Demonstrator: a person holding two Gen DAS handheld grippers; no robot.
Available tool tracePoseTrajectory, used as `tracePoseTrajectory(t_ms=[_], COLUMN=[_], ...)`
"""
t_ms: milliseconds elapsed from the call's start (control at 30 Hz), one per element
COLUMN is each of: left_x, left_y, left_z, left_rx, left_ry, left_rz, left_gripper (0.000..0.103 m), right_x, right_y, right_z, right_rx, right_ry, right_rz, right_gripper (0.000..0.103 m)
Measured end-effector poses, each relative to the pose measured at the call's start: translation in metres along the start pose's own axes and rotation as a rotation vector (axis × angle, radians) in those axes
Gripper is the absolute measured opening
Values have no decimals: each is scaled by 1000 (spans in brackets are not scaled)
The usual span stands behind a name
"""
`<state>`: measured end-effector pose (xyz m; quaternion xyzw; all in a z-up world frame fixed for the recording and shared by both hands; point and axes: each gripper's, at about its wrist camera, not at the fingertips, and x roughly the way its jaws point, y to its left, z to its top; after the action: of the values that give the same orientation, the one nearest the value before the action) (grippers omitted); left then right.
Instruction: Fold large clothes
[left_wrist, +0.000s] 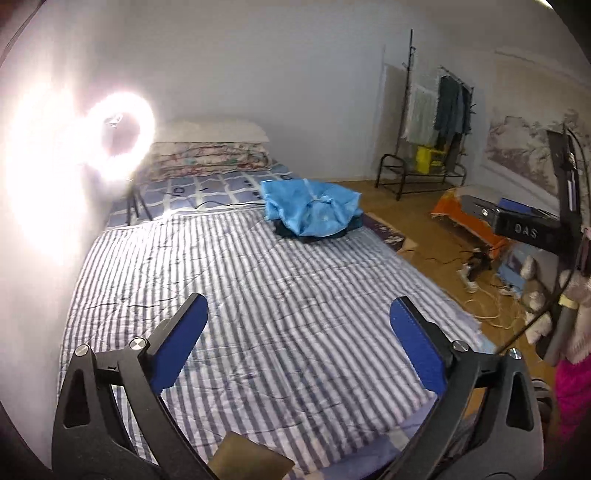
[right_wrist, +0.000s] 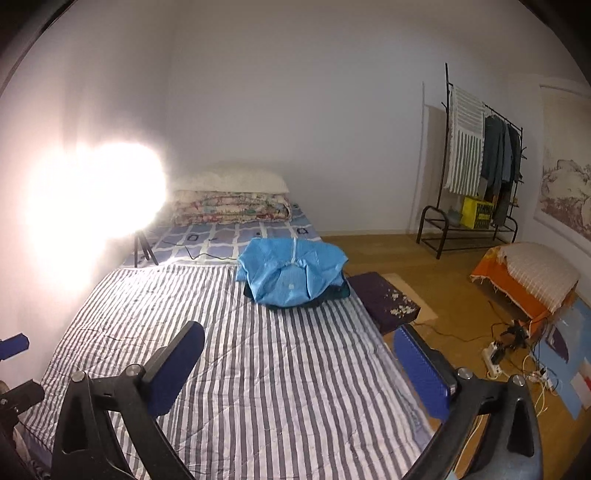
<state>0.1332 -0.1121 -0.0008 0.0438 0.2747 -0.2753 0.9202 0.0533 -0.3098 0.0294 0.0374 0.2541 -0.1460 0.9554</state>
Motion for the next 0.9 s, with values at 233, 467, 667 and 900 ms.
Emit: tracePoseTrajectory(t_ms=[233, 467, 667, 900], left_x=[32, 52, 62, 62], left_y=[7, 15, 16, 14], left_z=[-15, -22, -30, -34], left_rx=[3, -3, 13, 27], left_ry=[20, 51, 82, 86], left_rz=[49, 86, 140, 160], left_gripper=[102, 103, 103, 103], right_x=[36, 61, 70, 76], right_y=[9, 18, 18, 11], right_z=[-36, -66, -73, -74], right_rx=[-21, -52, -52, -23], right_ry=[13, 25, 40, 52], right_rz=[-40, -45, -38, -38], right_gripper=[103, 103, 103, 103])
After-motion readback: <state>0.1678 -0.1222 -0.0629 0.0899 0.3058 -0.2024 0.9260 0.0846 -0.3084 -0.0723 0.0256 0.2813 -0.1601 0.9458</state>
